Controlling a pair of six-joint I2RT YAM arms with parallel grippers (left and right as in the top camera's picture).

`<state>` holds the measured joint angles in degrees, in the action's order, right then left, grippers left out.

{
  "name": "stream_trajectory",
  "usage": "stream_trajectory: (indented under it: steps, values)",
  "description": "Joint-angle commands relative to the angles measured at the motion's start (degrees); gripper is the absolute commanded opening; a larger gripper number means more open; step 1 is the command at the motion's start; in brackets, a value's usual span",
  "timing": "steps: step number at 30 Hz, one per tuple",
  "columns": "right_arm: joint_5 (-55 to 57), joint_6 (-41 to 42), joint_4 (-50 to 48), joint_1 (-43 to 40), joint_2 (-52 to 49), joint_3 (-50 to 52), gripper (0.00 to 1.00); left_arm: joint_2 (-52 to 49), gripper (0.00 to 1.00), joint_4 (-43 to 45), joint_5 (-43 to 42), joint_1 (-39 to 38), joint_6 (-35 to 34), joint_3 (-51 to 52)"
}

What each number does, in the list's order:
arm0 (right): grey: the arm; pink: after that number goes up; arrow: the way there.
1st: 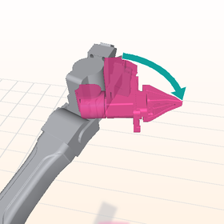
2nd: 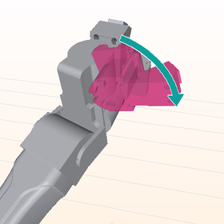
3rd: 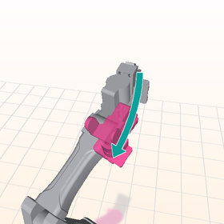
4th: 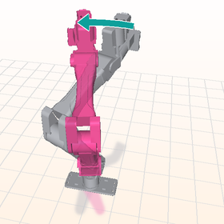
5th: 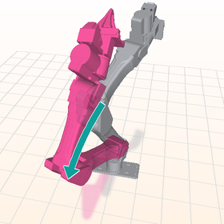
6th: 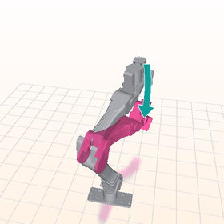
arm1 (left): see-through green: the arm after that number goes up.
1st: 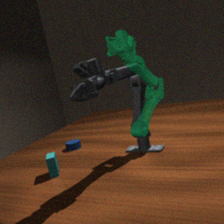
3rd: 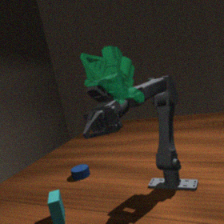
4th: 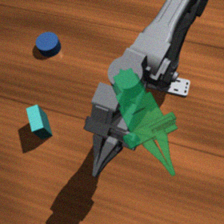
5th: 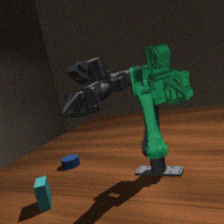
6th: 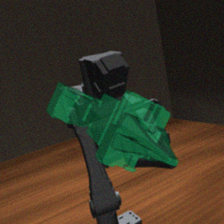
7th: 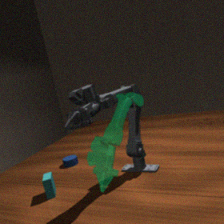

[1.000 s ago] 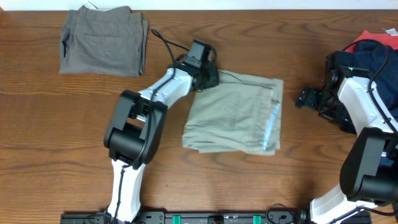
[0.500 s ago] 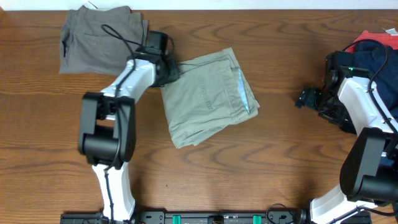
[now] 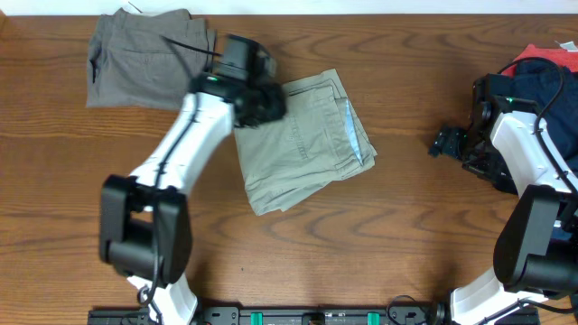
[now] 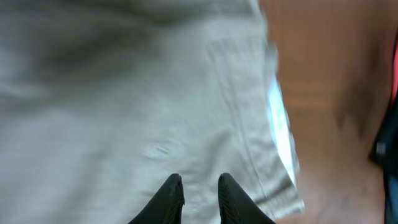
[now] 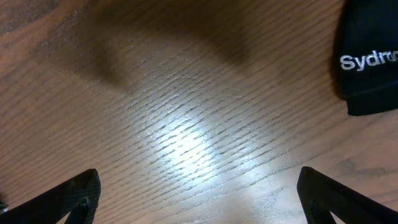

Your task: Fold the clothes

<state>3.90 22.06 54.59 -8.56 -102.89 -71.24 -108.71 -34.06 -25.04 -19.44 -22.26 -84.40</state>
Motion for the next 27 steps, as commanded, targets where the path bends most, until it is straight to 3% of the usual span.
stream_trajectory:
  steps: [1,3,9,14,27]
  values:
    - [0.6,0.0,0.1,-0.2,1.1,-0.6,0.99,-3.3,0.15,-0.3,-3.0,-5.2,-0.4,1.6]
    - [0.6,0.0,0.1,-0.2,1.1,-0.6,0.99,-5.3,0.06,0.6,-3.0,-8.0,-1.0,1.7]
    - [0.6,0.0,0.1,-0.2,1.1,-0.6,0.99,-10.2,0.06,6.0,-3.1,-13.2,-6.2,1.7]
    - [0.6,0.0,0.1,-0.2,1.1,-0.6,0.99,-11.7,0.06,10.3,-7.3,-15.3,-6.6,1.7]
    - [0.6,0.0,0.1,-0.2,1.1,-0.6,0.99,-12.0,0.06,10.2,-6.8,-17.6,-6.8,2.3]
